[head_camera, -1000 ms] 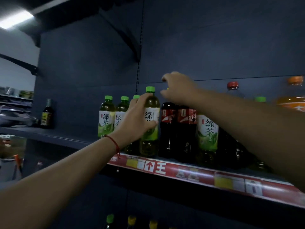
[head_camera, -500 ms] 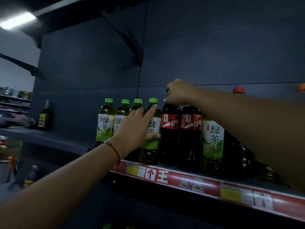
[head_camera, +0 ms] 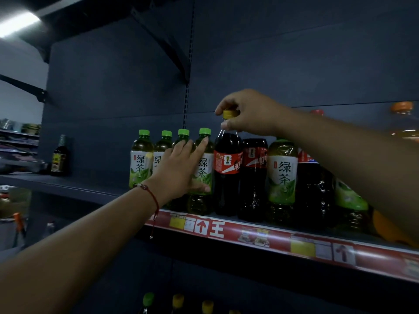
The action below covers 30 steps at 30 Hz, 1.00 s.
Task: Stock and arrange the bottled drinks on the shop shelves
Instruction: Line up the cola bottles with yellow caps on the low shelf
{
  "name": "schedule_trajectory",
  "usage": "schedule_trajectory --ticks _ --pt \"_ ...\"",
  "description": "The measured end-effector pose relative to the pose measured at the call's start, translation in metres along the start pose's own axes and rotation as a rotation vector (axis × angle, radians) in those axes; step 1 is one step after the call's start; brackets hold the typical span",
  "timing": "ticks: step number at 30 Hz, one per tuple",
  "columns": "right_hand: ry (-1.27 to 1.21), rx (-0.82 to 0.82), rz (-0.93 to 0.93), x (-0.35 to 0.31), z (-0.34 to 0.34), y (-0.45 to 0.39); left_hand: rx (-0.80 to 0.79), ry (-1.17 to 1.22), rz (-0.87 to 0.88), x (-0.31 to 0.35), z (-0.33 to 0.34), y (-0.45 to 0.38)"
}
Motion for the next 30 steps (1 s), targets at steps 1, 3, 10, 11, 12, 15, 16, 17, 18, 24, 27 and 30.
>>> schedule_trajectory --ticks 1,3,10,11,12,15,16,17,18,24,27,30 --pt "-0.005 0.031 0.0 0.001 -0.004 0.006 -0.009 0.008 -0.008 0.0 0.0 0.002" --pt "-0.059 0.095 0.019 0.006 -0.014 0.019 -0.02 0.062 -0.015 0.001 -0.003 0.01" --pt "-0.505 0.27 0.213 0.035 -0.03 0.069 0.086 1.062 0.007 0.047 -0.044 0.067" --pt "-0.548 0.293 0.239 0.037 -0.028 0.076 0.081 1.136 -0.005 0.057 -0.048 0.075" --pt "-0.582 0.315 0.265 0.038 -0.026 0.084 0.079 1.186 -0.016 0.067 -0.052 0.081" --pt "-0.646 0.375 0.33 0.036 -0.017 0.109 0.066 1.251 -0.069 0.094 -0.056 0.101" --pt "-0.646 0.384 0.348 0.034 -0.013 0.117 0.043 1.28 -0.09 0.102 -0.053 0.107" --pt "-0.639 0.389 0.359 0.031 -0.009 0.126 0.015 1.319 -0.108 0.111 -0.048 0.114" --pt "-0.622 0.387 0.366 0.029 -0.004 0.135 -0.009 1.359 -0.131 0.118 -0.043 0.121" --pt "-0.706 0.31 0.467 0.023 0.04 0.201 -0.096 1.563 -0.295 0.157 -0.002 0.176" --pt "-0.866 0.217 0.561 0.024 0.074 0.244 -0.162 1.768 -0.436 0.174 0.028 0.206" --pt "-0.87 0.06 0.646 0.025 0.119 0.294 -0.207 1.928 -0.589 0.188 0.061 0.234"
Point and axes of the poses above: each hand's wrist, its own y-axis away from the middle knuckle, its own z-axis out of the palm, x = y × z, the point moved 6 cm from there along -y, towards the middle knuckle, and after that the axes turned 2 degrees about -y, right-handed, at the moved point
